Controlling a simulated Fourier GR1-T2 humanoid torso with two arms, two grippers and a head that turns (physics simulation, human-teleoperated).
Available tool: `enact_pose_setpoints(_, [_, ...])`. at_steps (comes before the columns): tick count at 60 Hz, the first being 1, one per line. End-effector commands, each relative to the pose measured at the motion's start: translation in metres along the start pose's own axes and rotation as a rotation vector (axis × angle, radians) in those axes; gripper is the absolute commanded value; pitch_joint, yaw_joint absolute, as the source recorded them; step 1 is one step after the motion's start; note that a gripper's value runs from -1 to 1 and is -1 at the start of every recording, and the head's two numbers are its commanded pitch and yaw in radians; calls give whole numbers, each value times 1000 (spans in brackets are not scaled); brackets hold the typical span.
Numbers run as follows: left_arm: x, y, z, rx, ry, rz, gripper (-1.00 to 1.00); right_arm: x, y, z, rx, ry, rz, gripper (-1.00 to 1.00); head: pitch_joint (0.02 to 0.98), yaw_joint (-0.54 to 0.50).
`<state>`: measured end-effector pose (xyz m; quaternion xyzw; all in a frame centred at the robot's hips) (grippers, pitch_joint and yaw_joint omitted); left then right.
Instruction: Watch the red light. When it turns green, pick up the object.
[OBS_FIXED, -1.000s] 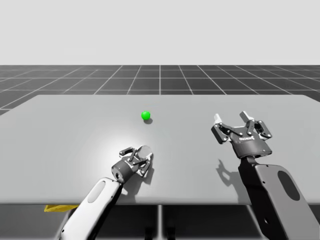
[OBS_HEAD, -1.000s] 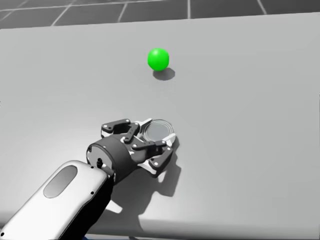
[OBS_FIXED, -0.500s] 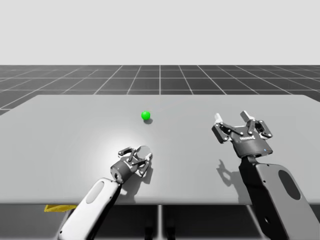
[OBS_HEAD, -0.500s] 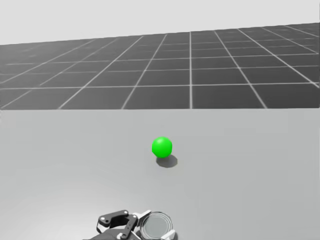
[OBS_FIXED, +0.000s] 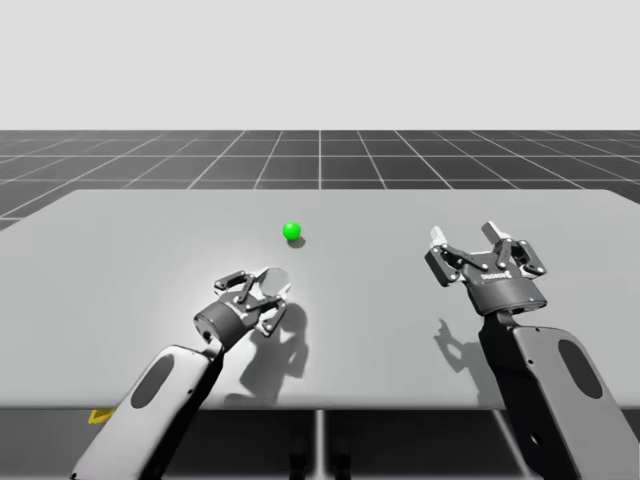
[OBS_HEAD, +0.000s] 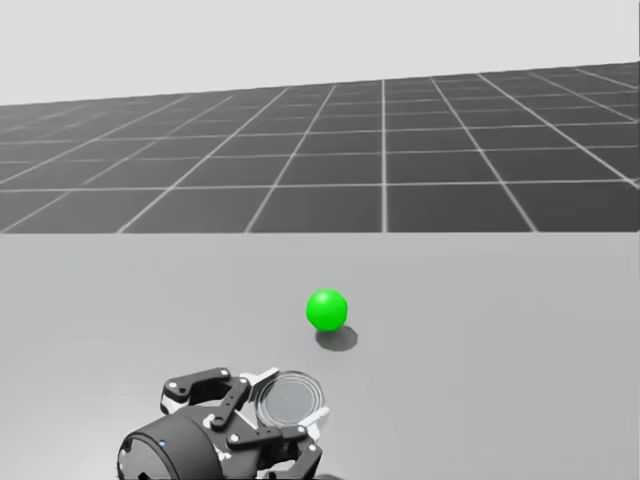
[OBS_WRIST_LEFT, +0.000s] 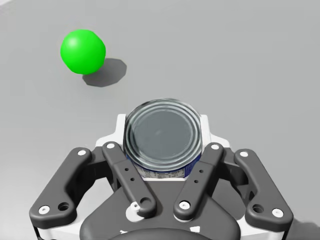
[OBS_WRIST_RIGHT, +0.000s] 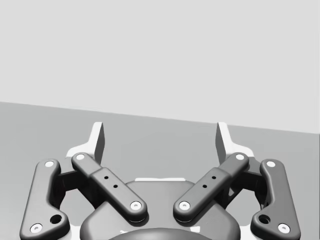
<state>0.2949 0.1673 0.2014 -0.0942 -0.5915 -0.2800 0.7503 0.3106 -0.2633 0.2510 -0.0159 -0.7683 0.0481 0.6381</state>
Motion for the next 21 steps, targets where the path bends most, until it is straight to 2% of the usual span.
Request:
enact_pose_setpoints(1, [48, 10, 1, -44, -104, -62, 1000, 1, -1, 0, 1, -3, 0, -1000, 460, 137])
enact_pose_setpoints(21, [129, 40, 19, 79, -314, -56, 1000, 0, -1, 0, 4, -2, 6, -1000, 458, 138])
